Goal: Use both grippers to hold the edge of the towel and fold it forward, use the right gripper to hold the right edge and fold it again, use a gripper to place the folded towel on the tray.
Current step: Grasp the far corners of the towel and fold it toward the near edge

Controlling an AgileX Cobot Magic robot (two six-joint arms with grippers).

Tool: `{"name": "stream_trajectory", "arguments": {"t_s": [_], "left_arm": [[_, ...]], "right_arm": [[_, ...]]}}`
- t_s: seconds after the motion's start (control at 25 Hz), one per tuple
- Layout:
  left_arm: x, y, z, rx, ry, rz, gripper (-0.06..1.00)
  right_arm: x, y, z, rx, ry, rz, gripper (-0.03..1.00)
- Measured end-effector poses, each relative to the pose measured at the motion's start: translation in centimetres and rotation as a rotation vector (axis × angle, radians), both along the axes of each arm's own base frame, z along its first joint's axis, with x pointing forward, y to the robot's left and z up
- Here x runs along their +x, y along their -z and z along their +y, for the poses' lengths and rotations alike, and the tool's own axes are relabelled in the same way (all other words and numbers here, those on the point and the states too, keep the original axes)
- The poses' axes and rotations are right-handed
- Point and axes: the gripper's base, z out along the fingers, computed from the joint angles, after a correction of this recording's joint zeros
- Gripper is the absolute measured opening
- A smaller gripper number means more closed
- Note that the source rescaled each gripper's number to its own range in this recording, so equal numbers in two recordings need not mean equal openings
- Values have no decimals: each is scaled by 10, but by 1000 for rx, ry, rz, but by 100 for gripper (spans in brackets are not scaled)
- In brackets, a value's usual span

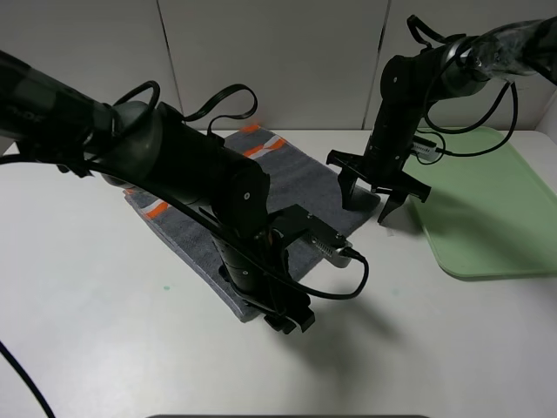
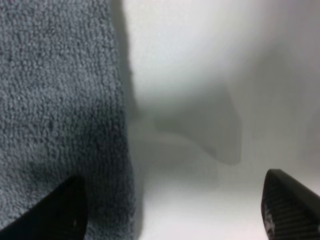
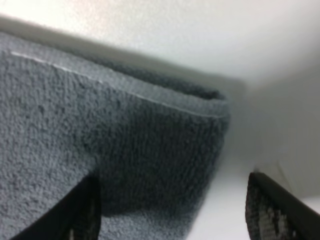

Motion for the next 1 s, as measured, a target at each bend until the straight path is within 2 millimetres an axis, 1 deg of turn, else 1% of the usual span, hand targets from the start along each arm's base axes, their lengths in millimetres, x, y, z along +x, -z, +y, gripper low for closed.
{"name": "stream_trajectory", "arguments": {"t_s": [0.44, 0.6, 0.76, 0.84, 0.92, 1.0], "left_arm": [[2, 1, 0, 4, 18, -21, 69], [2, 12, 1, 27, 17, -6, 68], [2, 18, 1, 56, 19, 12, 67], [2, 19, 1, 67, 25, 15, 63], [3, 20, 1, 76, 33, 11, 57], [4, 21, 2, 83, 42, 5, 49]], "right_arm": [[0, 7, 0, -1, -27, 13, 67], [0, 8, 1, 2, -39, 14, 67], [0, 8, 1, 4, -48, 13, 67], [0, 8, 1, 3, -51, 15, 64], [0, 9, 0, -2, -56, 19, 60], [0, 9, -1, -4, -55, 22, 54]]}}
